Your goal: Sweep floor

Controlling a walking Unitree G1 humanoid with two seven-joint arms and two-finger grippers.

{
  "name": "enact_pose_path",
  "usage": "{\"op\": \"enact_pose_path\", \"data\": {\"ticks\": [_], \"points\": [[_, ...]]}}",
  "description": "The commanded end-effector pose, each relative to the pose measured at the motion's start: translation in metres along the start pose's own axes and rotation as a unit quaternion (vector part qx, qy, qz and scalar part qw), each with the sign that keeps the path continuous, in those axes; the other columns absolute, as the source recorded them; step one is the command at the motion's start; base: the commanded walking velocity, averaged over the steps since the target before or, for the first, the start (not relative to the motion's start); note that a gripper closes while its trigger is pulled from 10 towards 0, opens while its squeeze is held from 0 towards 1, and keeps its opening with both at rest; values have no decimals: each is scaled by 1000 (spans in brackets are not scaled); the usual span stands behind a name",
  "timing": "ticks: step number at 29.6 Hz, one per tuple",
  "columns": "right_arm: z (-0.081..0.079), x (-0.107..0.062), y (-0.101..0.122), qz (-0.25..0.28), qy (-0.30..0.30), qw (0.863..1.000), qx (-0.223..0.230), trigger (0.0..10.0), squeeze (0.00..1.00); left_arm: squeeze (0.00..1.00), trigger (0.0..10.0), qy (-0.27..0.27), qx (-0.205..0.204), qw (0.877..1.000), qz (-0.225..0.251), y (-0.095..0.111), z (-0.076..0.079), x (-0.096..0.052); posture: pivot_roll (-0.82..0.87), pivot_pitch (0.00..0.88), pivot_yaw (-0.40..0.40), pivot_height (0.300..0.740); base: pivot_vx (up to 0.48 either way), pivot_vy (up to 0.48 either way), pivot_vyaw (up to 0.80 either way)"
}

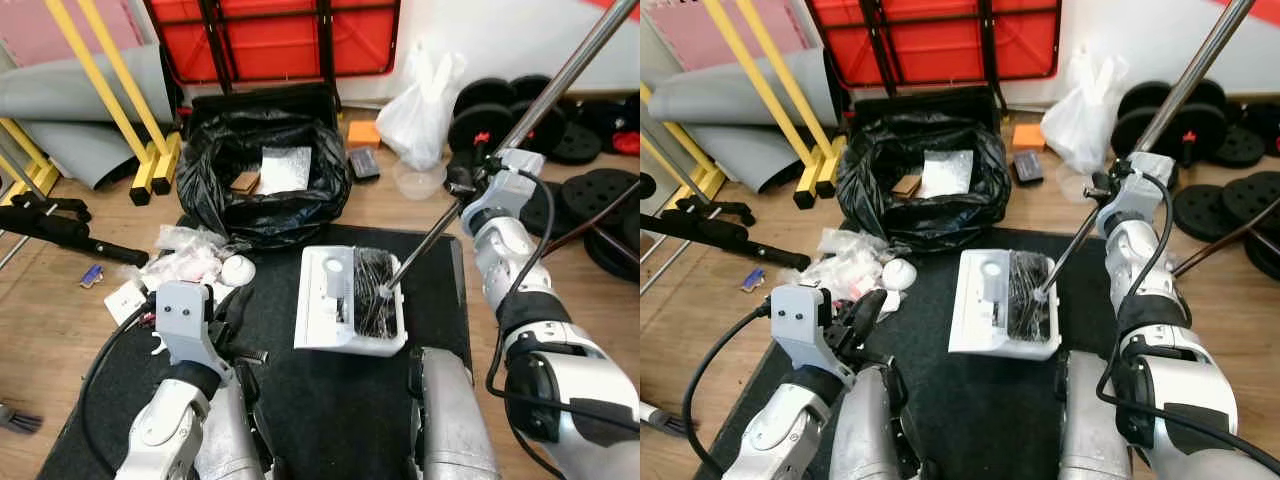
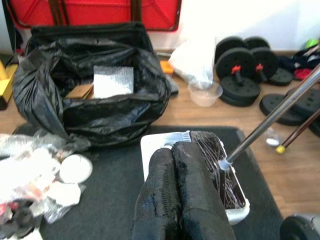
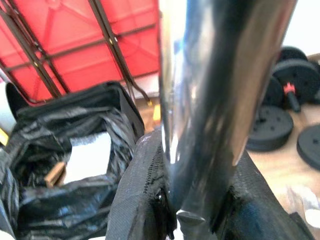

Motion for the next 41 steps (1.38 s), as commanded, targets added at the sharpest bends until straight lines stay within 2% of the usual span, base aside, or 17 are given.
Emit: {"op": "enact_pose_path", "data": {"ticks": [1,20,22,30,31,34,36,41], "points": [[-17,7,30,49,20,998,21,10000,0,0,10000,4,4,1000,-2,-4,-1,0,-64,15,-6,515,0,0,0],[-24,11,42,65,18,997,32,10000,0,0,10000,10,5,1000,-1,-6,-3,6,-65,4,-17,580,0,0,0],[-27,11,42,66,20,997,36,10000,0,0,10000,14,-8,1000,-16,-9,-6,10,-63,0,-16,595,0,0,0],[-30,11,41,64,25,997,38,10000,0,0,10000,29,-11,999,-22,-10,-11,13,-65,0,-15,620,0,0,0],[-32,10,39,63,28,997,39,10000,0,0,10000,43,-14,998,-42,-14,-16,15,-66,0,-14,630,-480,0,0],[-32,10,38,62,29,997,39,10000,0,0,10000,47,-12,998,-44,-15,-17,17,-66,0,-15,635,-480,0,0],[-34,10,37,61,30,997,39,10000,0,0,10000,52,-12,998,-21,-8,-20,18,-67,0,-14,645,-398,0,0],[-35,9,36,60,33,997,39,10000,0,0,10000,54,-12,998,-29,-11,-21,18,-68,0,-13,670,0,0,0]]}}
Point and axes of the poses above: a point about 5 cm out from each wrist's last joint towards the gripper, its own x axis pointing out of the wrist towards the gripper, its own y axis along the axis of the wrist's last joint, z = x × y, the point moved 4 cm from there along x, pointing out of the wrist towards the gripper, and after that the axes turned 4 degrees about x, right-handed, at the moved point
